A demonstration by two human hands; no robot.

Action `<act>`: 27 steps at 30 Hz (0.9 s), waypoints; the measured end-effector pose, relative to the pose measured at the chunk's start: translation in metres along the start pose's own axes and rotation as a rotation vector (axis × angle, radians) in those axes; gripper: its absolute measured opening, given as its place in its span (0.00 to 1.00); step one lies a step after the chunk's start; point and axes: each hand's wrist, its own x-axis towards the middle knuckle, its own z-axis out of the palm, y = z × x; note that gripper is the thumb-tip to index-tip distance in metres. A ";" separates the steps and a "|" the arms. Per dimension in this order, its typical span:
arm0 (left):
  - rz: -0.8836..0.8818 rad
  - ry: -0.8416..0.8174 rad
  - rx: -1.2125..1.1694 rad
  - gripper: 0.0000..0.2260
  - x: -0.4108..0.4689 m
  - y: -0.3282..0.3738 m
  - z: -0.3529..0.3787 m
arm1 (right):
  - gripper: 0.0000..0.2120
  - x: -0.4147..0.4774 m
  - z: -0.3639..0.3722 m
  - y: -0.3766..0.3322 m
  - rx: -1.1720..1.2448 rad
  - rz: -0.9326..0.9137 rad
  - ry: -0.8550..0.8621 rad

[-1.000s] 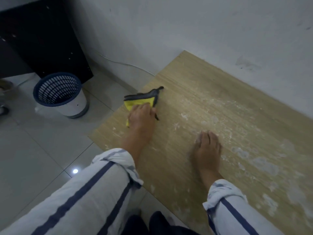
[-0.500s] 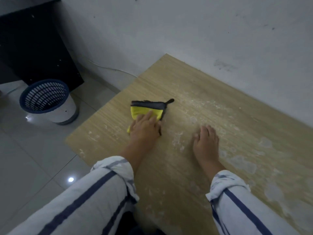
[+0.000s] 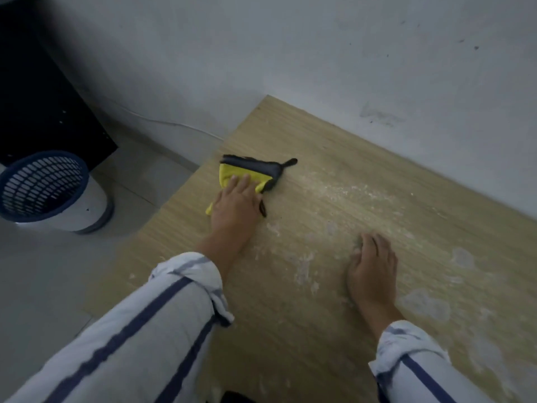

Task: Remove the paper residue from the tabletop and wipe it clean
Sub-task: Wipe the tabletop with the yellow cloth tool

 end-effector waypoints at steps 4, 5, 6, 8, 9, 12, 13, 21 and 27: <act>0.408 -0.080 0.000 0.23 -0.014 0.039 0.010 | 0.21 0.016 0.004 -0.017 0.057 0.030 0.024; 0.525 -0.124 0.054 0.23 -0.030 0.049 0.020 | 0.20 0.022 0.006 -0.025 0.079 0.036 0.026; 0.563 -0.151 0.100 0.23 -0.042 0.052 0.026 | 0.20 0.028 0.007 -0.033 0.097 0.044 0.018; 0.492 -0.137 0.119 0.25 -0.038 0.042 0.026 | 0.19 0.037 0.012 -0.049 0.094 0.039 -0.013; 0.409 -0.151 0.122 0.26 -0.025 0.029 0.022 | 0.19 0.039 0.014 -0.053 0.076 0.029 -0.019; 0.092 -0.065 0.094 0.21 0.024 -0.021 -0.008 | 0.20 0.042 0.017 -0.055 0.032 0.034 -0.006; -0.007 -0.013 0.065 0.20 0.039 -0.039 -0.019 | 0.22 0.042 0.017 -0.055 0.020 0.034 0.004; 0.460 0.081 0.014 0.18 0.018 0.010 -0.016 | 0.26 0.042 0.017 -0.058 0.053 0.056 0.026; 0.171 0.008 0.019 0.18 0.033 -0.032 -0.018 | 0.25 0.042 0.019 -0.058 0.013 0.052 0.034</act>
